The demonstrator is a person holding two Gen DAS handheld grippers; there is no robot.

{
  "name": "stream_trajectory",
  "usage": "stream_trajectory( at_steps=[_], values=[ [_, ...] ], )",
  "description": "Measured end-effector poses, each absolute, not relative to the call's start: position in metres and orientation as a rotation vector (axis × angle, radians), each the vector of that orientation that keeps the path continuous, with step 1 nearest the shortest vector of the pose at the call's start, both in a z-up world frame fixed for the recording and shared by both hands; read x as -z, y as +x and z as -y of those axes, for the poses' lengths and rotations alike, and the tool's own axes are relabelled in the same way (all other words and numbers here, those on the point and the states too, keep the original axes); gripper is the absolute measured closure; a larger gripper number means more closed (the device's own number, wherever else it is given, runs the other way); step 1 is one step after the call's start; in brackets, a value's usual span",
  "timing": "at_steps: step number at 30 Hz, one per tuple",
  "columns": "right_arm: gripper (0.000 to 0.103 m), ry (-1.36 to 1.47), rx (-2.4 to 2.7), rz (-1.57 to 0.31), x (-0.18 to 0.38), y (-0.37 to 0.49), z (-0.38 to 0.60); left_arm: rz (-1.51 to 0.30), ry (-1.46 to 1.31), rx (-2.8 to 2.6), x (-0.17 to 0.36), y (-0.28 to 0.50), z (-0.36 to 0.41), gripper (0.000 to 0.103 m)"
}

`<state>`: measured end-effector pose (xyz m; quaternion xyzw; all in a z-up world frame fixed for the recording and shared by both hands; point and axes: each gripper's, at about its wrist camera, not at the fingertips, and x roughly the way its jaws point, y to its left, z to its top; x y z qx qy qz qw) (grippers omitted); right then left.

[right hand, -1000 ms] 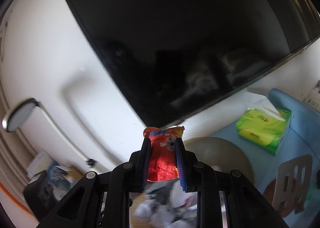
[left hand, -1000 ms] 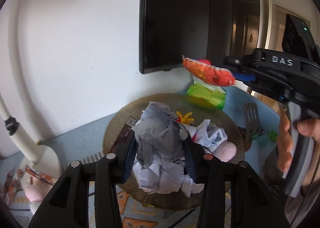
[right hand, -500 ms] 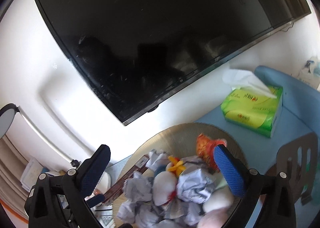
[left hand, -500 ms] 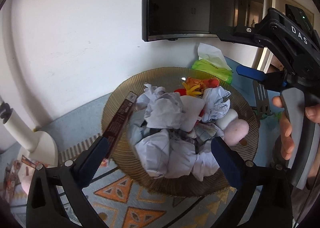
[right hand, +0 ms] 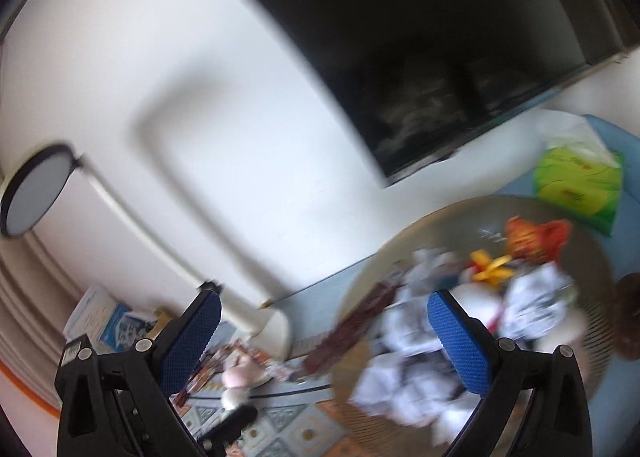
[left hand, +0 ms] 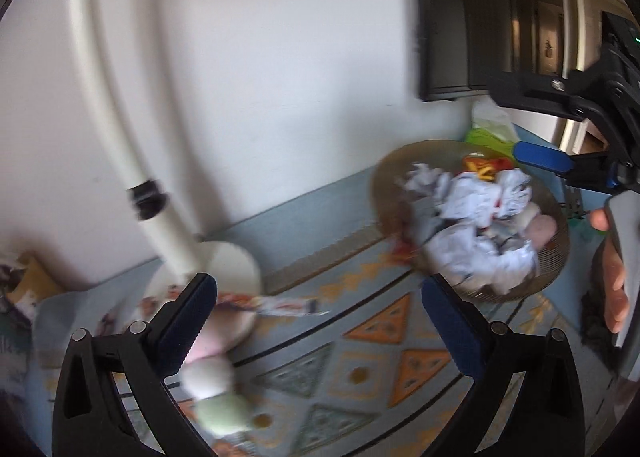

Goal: Organize objects
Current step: 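Move both grippers back to the snack sticks and stacked plush toy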

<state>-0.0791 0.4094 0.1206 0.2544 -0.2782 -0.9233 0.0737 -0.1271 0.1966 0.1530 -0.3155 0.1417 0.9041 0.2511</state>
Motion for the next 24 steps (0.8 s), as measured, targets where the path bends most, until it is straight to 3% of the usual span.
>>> stream_trajectory(
  at_steps=[10,19,24],
  values=[
    [0.000,0.971,2.647,0.550,-0.072,-0.098,-0.267,-0.444,-0.942,-2.654,-0.110,-0.151,-0.037,0.000],
    [0.000,1.249,2.559,0.233,0.009,-0.130,-0.179,-0.559,-0.878,-2.684,-0.070,-0.189,-0.011,0.001],
    [0.000,1.250,2.581,0.185,0.023,-0.140,-0.164,-0.711,-0.968,-2.599,-0.045,-0.218,-0.020,0.019]
  ],
)
